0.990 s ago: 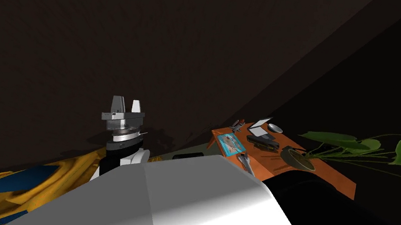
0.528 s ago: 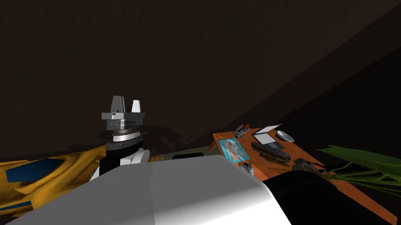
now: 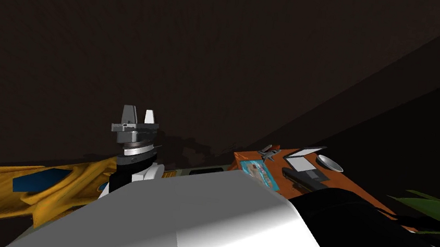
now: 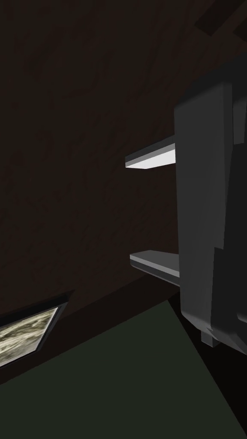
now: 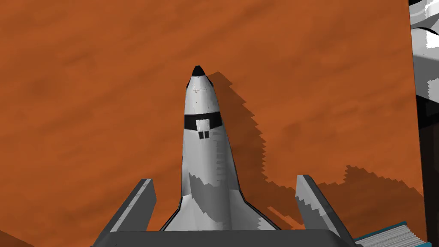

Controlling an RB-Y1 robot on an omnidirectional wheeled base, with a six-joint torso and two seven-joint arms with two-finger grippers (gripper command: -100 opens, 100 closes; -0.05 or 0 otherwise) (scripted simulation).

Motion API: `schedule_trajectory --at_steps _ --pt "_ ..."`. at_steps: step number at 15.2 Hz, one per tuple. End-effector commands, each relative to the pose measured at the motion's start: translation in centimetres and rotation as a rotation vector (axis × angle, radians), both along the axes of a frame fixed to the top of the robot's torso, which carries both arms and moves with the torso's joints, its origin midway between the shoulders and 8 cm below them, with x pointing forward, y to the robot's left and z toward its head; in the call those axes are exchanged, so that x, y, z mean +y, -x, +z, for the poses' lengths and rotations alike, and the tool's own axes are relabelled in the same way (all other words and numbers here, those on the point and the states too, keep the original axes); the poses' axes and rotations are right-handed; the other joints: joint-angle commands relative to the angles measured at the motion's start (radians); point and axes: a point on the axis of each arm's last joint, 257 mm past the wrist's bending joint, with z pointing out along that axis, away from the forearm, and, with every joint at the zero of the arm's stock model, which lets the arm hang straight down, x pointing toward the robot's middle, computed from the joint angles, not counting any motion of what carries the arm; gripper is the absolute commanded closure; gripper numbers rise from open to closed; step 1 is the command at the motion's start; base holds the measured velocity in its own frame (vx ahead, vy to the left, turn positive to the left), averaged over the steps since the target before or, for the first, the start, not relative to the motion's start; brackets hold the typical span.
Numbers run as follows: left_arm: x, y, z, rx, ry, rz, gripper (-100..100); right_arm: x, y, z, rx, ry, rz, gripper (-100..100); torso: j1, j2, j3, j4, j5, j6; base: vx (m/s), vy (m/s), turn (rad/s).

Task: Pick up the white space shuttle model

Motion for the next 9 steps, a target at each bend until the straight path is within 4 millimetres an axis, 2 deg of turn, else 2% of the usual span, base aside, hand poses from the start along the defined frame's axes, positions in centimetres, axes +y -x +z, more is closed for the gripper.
schedule_trajectory --at_steps 1,2,3,8,9 --pt "0.0 0.0 0.0 0.0 0.0 0.0 0 -1.3 -1.1 0.0 -0.012 0.027 0.005 -100 0.0 0.0 0.0 0.0 0.0 0.0 0.108 -0.057 0.133" --pt "0.0 0.0 0.0 0.0 0.0 0.0 0 -0.7 -0.6 -0.1 -0.006 0.016 0.003 -100 0.001 -0.001 0.0 0.0 0.0 0.001 0.066 -0.031 0.044" --pt "0.0 0.0 0.0 0.0 0.0 0.0 0 -0.2 -0.9 -1.1 -0.013 0.021 0.001 -100 0.003 0.001 0.0 0.0 0.0 0.001 0.011 -0.026 0.029" --pt "0.0 0.0 0.0 0.0 0.0 0.0 0 1.0 -1.1 -2.6 -0.021 0.022 -0.005 -100 0.005 0.01 0.006 0.002 0.001 0.002 -0.035 -0.029 0.019" --pt "0.0 0.0 0.0 0.0 0.0 0.0 0 0.6 -1.0 -2.2 -0.019 0.022 -0.003 -100 0.005 0.01 0.006 0.002 0.001 0.002 -0.017 -0.013 0.006"
